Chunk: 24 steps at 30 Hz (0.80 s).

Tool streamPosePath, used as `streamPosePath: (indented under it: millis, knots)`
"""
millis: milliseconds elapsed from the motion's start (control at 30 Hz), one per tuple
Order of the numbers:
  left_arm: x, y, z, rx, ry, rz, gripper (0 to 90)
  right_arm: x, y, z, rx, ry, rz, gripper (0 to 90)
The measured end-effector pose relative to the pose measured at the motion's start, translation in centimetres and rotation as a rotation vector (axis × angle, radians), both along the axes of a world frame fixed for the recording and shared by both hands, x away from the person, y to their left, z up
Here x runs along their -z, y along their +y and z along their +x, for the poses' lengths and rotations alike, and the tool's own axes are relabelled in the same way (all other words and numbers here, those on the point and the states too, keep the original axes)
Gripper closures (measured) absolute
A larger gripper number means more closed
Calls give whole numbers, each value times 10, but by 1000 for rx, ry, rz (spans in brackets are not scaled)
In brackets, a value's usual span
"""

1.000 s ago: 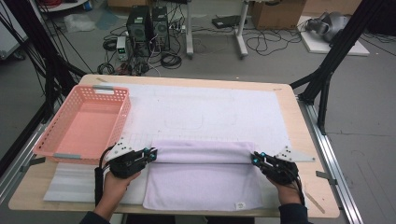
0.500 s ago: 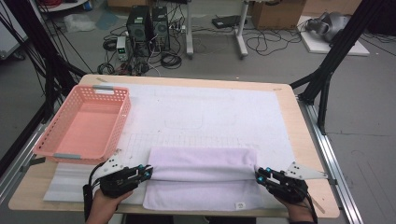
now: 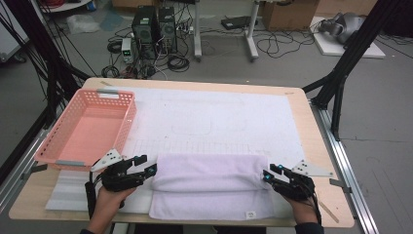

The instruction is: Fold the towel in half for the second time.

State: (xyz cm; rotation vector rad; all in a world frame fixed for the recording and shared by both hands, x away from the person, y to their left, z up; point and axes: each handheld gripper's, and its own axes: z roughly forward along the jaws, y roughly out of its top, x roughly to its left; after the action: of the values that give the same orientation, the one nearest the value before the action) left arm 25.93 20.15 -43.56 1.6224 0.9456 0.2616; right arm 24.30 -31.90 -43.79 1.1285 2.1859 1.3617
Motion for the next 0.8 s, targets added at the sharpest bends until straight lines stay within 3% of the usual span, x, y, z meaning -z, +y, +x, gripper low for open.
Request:
streamPosePath:
  millis: [100,167,233,267,367,433,500,600,667,700,767,800]
  knots:
    - [-1,1,6,-2,-6,6,367,3,-2,-6,-182,98,-134,632]
    - [-1,1,11,-3,-2,5,366,0,-10,-10,-229,118,-124,636]
    - [-1,0,17,-6,1,11,364,-8,-19,-12,-235,121,-118,634]
    - [-1,-1,19,-7,3,24,364,-11,-24,-11,-222,99,-96,620]
    - [1,-6,28,-13,17,58,356,-14,-32,-5,-112,38,-11,543]
    - [4,-10,35,-14,43,82,348,-13,-29,3,-44,10,9,491]
    - [7,-14,43,-18,79,99,339,-10,-17,13,20,5,-13,462]
    - [12,-21,54,-20,116,149,328,-3,1,34,51,14,-66,416]
    - [14,-26,60,-16,133,209,300,3,9,46,55,42,-82,391]
    - [15,-27,61,-12,141,219,307,8,13,53,55,65,-101,368]
    - [17,-30,66,33,165,253,314,14,16,60,49,123,-147,336]
    - [17,-32,67,45,160,273,349,13,15,61,54,126,-142,337]
